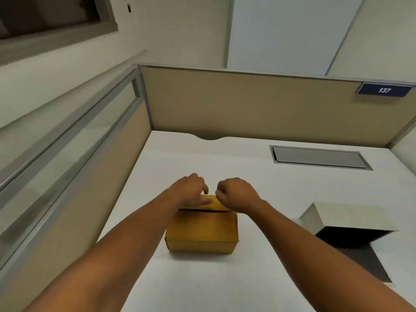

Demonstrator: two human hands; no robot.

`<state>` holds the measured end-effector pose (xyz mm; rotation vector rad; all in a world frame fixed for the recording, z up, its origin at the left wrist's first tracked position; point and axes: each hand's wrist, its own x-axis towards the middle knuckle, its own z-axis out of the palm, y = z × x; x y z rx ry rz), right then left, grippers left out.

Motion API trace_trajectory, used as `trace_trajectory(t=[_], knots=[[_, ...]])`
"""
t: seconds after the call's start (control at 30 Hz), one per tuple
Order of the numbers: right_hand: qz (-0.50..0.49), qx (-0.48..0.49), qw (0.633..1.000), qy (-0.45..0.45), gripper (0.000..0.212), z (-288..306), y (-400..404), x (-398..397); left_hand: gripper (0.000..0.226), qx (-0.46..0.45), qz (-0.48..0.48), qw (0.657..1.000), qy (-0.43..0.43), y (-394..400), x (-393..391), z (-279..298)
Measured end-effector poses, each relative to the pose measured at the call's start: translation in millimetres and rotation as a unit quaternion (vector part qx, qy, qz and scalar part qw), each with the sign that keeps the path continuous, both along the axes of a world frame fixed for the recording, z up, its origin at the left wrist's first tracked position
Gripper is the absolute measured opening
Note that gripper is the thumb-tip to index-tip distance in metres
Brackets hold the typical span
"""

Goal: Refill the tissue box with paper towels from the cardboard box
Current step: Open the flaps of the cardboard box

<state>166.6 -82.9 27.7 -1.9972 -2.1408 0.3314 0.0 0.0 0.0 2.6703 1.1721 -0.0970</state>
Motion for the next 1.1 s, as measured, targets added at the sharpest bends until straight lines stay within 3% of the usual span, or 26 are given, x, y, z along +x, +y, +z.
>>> trace_trajectory(t=[0.17, 0.6, 0.87, 0.97, 1.1], knots=[[0.009, -0.061, 0.998, -0.027, 0.031, -19.5, -12.6, 4.2, 0.068, -0.031, -0.031, 0.997, 0.056, 1.7, 6.8, -4.5], [0.049, -0.073, 0.996, -0.030, 0.039, -53.6, -12.6, 19.7, 0.065, -0.014, -0.023, 0.995, 0.100, -1.8, 2.9, -18.7], [0.064, -0.077, 0.995, 0.019, 0.039, -48.3, -26.7, 19.5, 0.064, -0.029, -0.096, 0.988, 0.120, 12.3, 2.3, -19.5], [0.056, -0.071, 0.995, 0.044, 0.038, -38.9, -38.1, 16.1, 0.061, -0.047, -0.120, 0.986, 0.109, 17.6, 2.1, -17.1], [0.005, -0.056, 0.993, 0.105, 0.051, -26.0, -58.4, 7.4, 0.046, -0.058, -0.105, 0.992, 0.034, 26.7, -3.2, -11.5]])
